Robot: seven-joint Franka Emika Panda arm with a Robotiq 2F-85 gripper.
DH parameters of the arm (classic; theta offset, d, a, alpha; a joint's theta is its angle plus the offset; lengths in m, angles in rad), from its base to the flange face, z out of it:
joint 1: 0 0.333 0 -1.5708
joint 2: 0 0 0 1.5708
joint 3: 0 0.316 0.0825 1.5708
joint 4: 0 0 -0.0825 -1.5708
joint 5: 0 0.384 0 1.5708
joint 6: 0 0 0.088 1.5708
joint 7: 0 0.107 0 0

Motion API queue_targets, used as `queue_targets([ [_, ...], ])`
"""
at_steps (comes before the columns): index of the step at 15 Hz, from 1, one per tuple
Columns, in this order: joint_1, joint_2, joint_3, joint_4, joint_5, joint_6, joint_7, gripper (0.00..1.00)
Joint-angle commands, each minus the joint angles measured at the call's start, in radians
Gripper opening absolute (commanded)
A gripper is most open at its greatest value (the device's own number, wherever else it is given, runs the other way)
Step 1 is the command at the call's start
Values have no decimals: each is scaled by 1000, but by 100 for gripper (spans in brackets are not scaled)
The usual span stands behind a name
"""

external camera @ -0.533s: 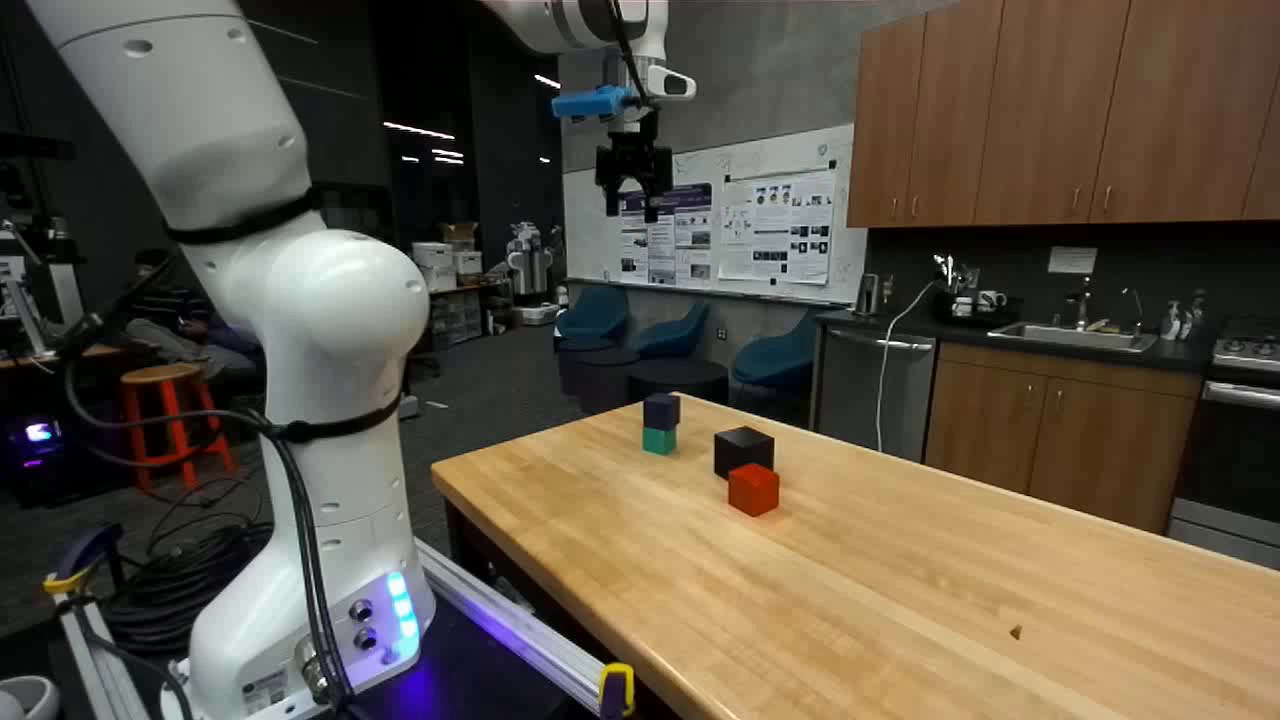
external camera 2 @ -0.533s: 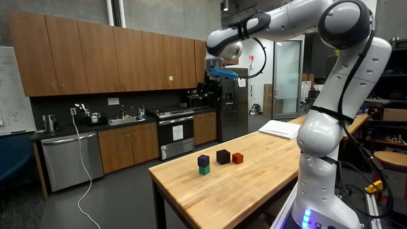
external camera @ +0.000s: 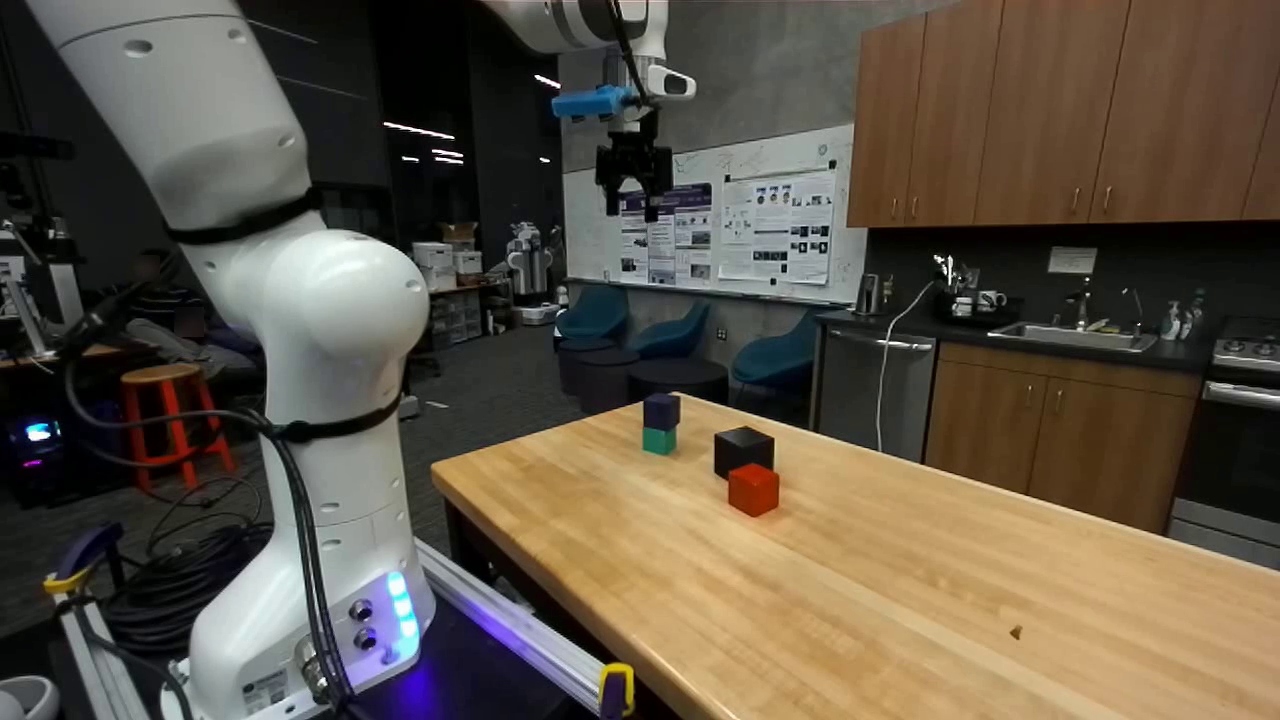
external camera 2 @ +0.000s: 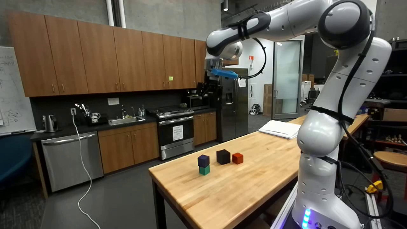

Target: Take the purple block off of the green block then put the green block on the orange block

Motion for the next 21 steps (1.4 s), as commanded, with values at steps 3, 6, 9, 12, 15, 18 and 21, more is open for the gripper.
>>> queue_targets([
  [3,-4,10,5,4,9,-4,-10,100],
  [6,4,30,7,5,0,4,-52,100],
  [9,7,71,14,14,-26,6,-96,100],
  [12,5,122,22,16,-61,32,-111,100],
  [15,5,171,27,2,-94,115,-114,100],
  [18,4,229,29,-11,-122,200,-104,100],
  [21,4,283,26,-26,-144,245,-106,100],
])
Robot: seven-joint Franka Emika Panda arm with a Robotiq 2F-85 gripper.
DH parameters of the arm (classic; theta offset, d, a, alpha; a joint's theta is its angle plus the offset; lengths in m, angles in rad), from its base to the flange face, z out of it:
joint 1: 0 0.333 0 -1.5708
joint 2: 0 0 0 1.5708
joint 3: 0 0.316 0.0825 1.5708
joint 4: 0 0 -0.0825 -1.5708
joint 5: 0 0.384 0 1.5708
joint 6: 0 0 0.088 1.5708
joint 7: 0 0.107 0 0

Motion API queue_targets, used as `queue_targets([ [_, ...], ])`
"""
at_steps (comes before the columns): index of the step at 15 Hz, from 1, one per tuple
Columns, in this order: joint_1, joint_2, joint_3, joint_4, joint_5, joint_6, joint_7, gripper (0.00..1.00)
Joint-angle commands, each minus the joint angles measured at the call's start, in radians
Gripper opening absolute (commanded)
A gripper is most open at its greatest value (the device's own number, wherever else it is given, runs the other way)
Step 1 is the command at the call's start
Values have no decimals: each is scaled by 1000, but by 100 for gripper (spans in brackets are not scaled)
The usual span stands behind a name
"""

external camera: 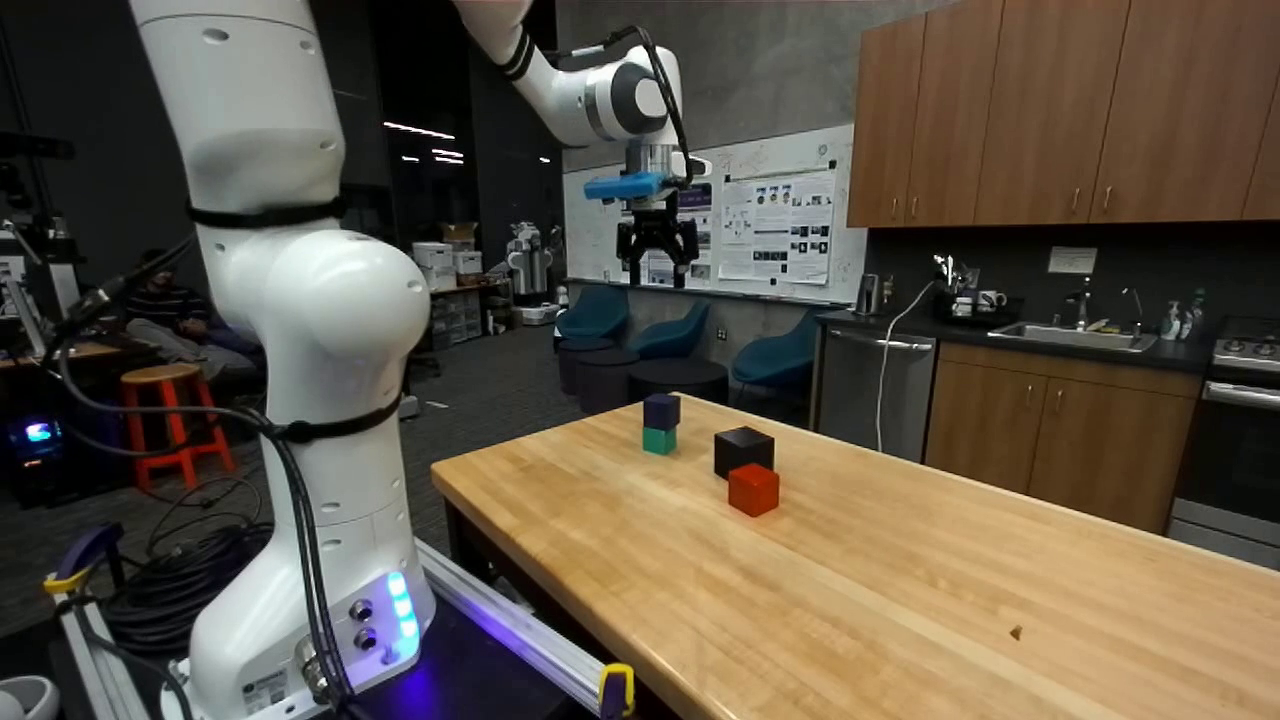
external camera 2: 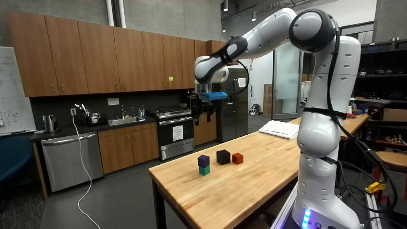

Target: Take the purple block off of the green block then put the green block on the orange block

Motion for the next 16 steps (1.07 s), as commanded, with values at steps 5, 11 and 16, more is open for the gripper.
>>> queue_targets([
  [5,1,111,0,-22,-37,64,-4,100],
  [11,8,168,4,-51,-24,84,-22,100],
  [16,13,211,8,-60,-5,121,-49,100],
])
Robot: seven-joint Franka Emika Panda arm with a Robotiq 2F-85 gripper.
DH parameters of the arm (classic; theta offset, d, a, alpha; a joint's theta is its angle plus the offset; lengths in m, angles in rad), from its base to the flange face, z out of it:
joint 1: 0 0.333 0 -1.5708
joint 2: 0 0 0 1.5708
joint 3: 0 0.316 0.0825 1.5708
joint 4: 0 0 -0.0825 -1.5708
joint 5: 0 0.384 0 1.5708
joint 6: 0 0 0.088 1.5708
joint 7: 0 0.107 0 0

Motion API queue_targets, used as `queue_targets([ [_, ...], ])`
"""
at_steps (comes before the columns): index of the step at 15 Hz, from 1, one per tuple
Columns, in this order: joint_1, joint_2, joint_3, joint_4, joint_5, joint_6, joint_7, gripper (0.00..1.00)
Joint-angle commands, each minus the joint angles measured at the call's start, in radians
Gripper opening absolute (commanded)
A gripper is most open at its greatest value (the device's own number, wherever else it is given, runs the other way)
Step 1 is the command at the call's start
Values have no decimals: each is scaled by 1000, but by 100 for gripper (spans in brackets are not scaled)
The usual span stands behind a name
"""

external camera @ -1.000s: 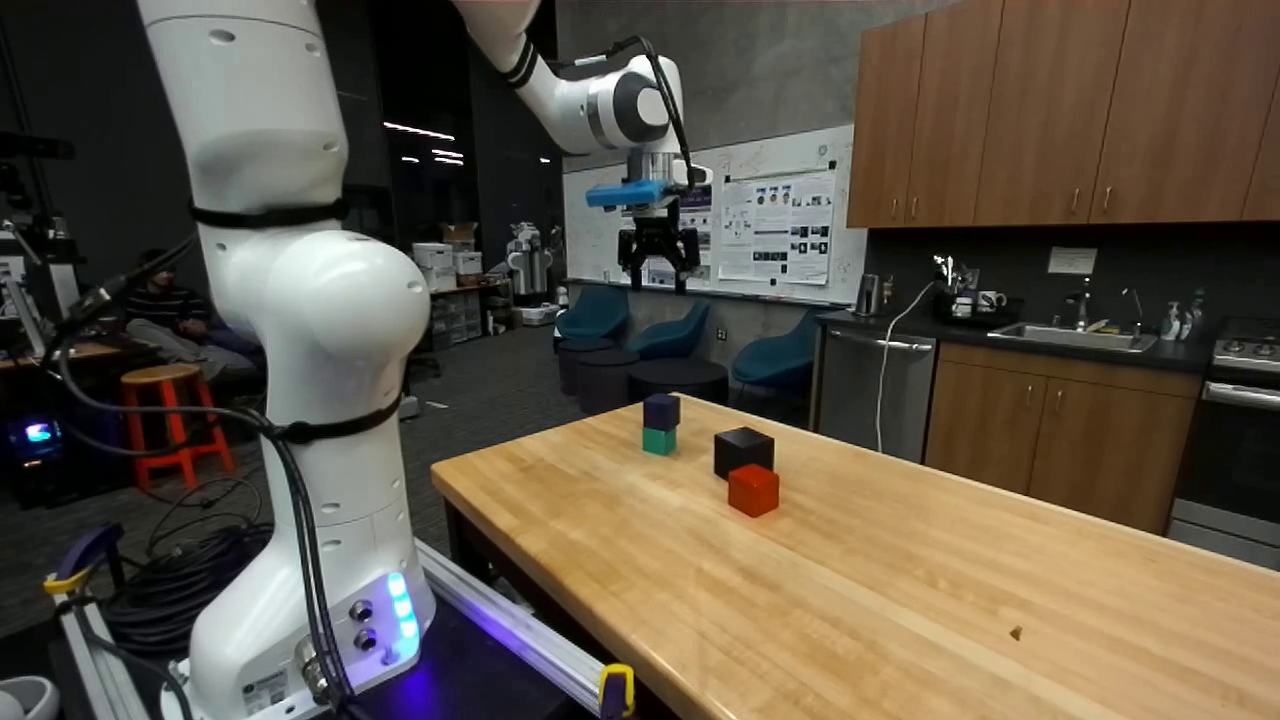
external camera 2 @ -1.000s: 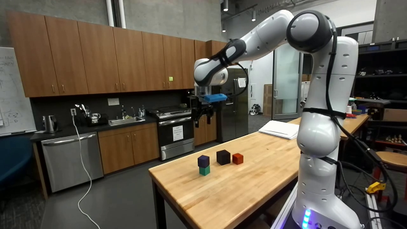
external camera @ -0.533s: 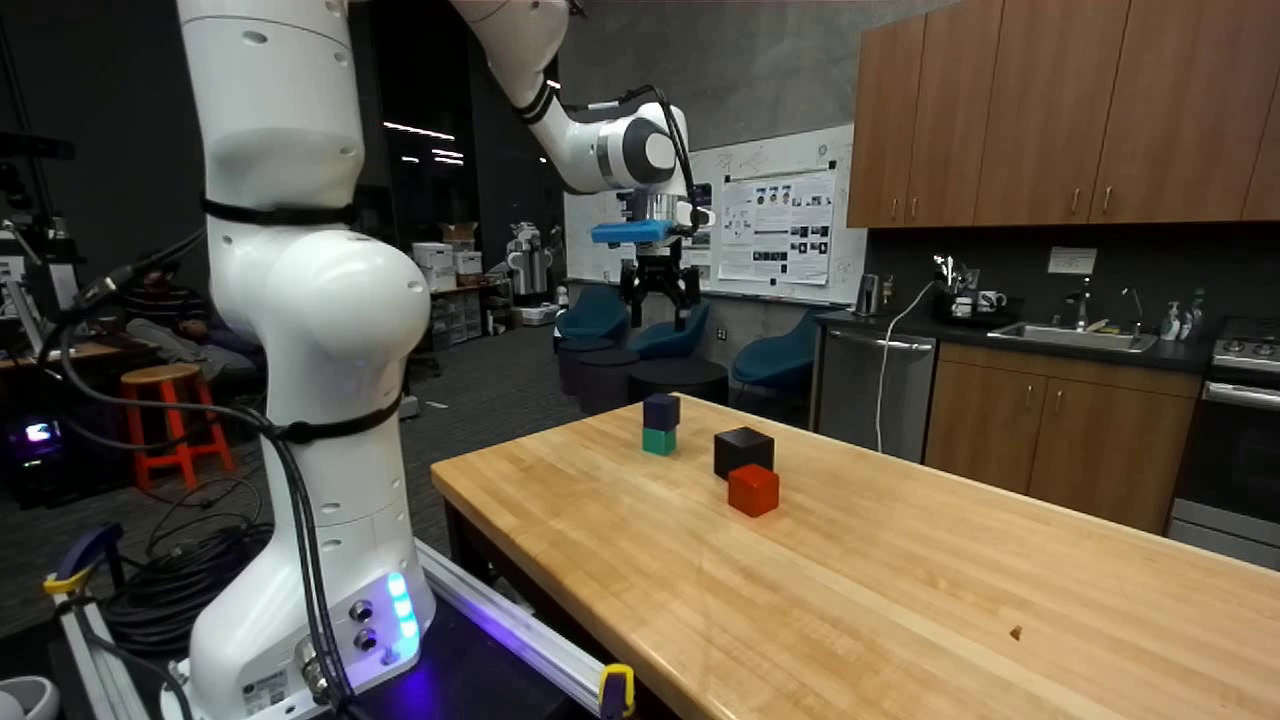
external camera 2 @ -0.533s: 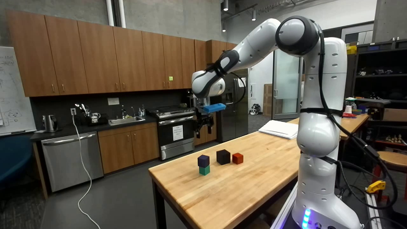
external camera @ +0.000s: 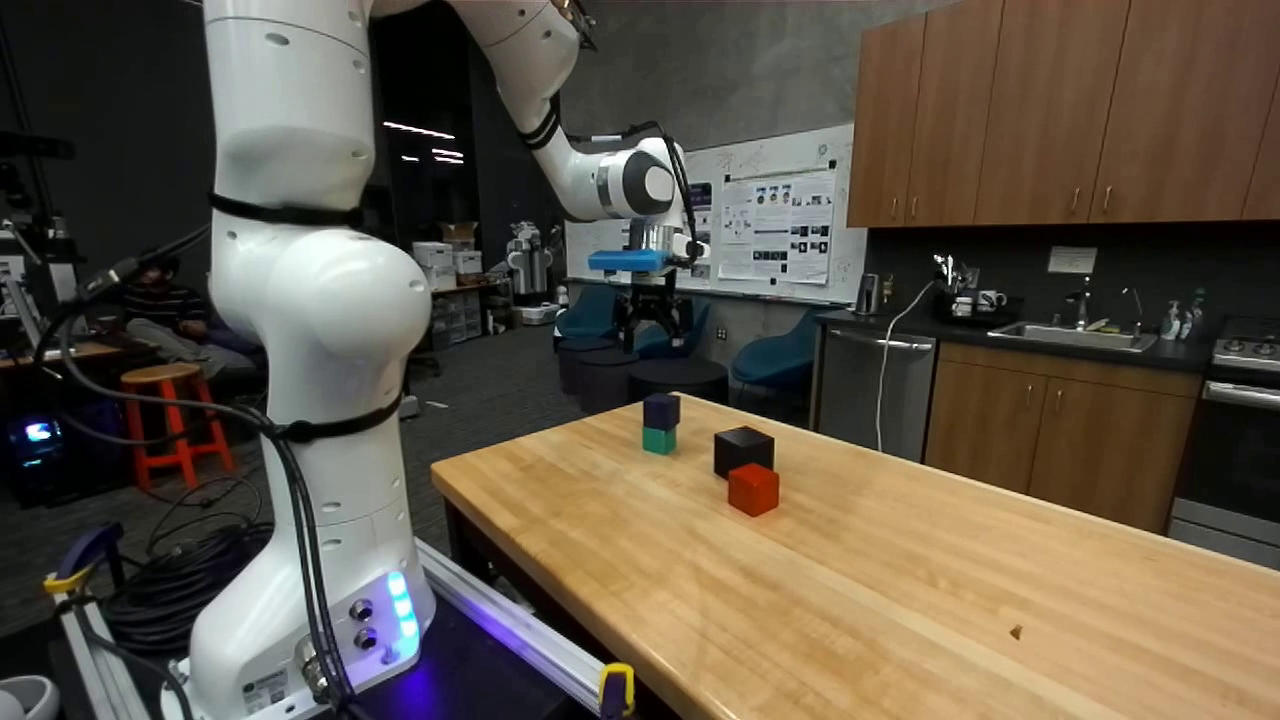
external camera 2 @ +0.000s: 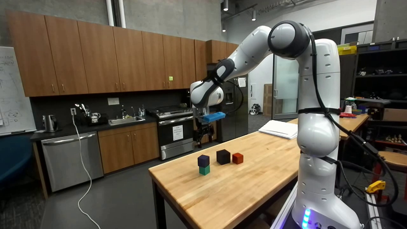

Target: Take the purple block off of the green block then put the green block on the orange block

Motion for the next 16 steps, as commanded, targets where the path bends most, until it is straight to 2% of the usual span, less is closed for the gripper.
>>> queue_targets([
  [1,3,25,4,-8,14,36,-35,100],
  [16,-1,169,3,17,-16,158,-97,98],
])
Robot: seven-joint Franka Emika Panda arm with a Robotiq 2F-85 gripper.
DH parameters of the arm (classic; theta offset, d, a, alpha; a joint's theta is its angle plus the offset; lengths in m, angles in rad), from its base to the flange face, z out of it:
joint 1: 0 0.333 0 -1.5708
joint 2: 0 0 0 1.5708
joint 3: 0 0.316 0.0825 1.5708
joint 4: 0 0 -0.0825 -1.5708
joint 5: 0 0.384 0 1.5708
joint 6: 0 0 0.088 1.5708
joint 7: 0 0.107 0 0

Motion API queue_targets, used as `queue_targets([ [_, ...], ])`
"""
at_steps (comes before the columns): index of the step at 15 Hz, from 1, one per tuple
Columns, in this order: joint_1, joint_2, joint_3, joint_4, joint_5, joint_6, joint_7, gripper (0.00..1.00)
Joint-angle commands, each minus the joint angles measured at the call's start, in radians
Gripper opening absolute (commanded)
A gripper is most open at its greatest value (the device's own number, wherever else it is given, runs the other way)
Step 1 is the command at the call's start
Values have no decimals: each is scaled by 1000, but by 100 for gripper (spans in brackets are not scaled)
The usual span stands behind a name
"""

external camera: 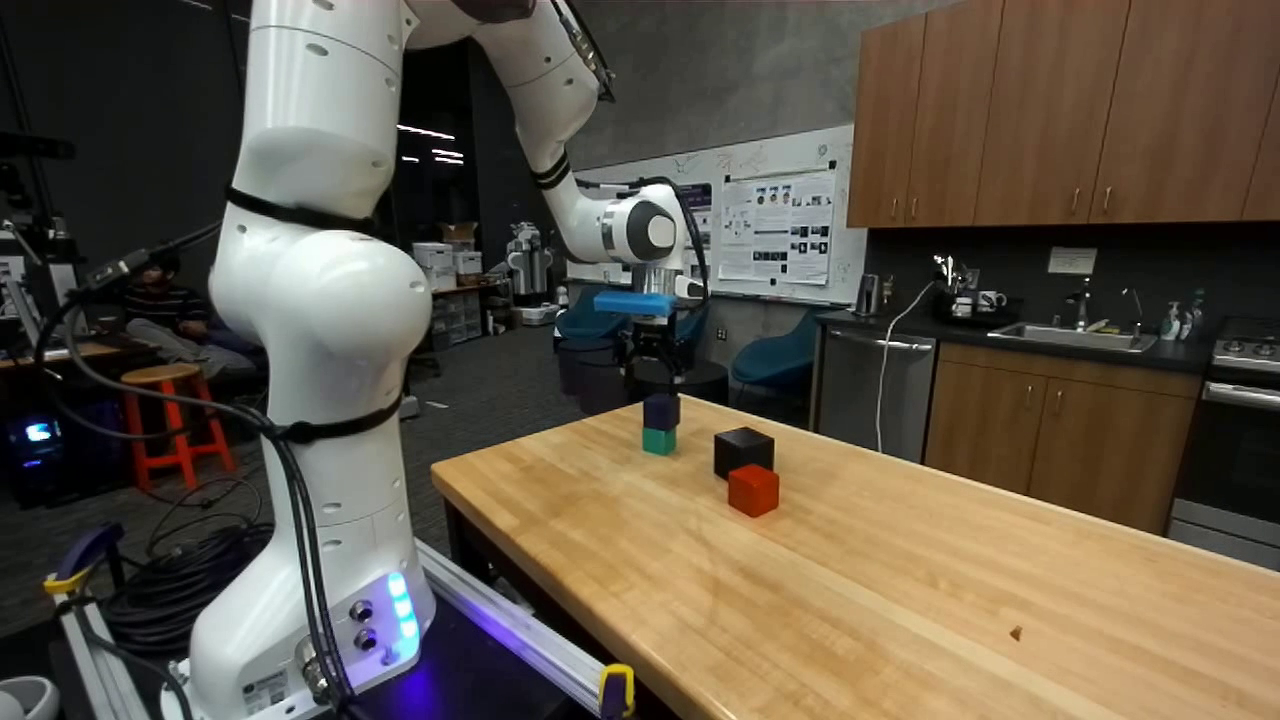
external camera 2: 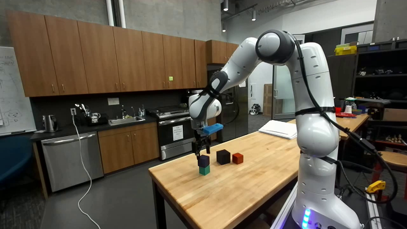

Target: Take the purple block off of the green block then put the green block on the orange block

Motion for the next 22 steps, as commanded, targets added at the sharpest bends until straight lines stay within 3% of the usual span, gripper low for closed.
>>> queue_targets([
  [1,-3,41,-3,24,-18,22,-24,98],
  [6,-7,84,-7,36,-33,31,-39,100],
  [8,-7,101,-7,44,-35,33,-44,96],
  [9,-8,109,-8,48,-35,34,-46,88],
  [10,-8,114,-7,53,-33,35,-47,72],
  [16,1,86,-4,54,-35,18,-34,30],
  [22,28,86,7,71,-45,28,-13,30],
])
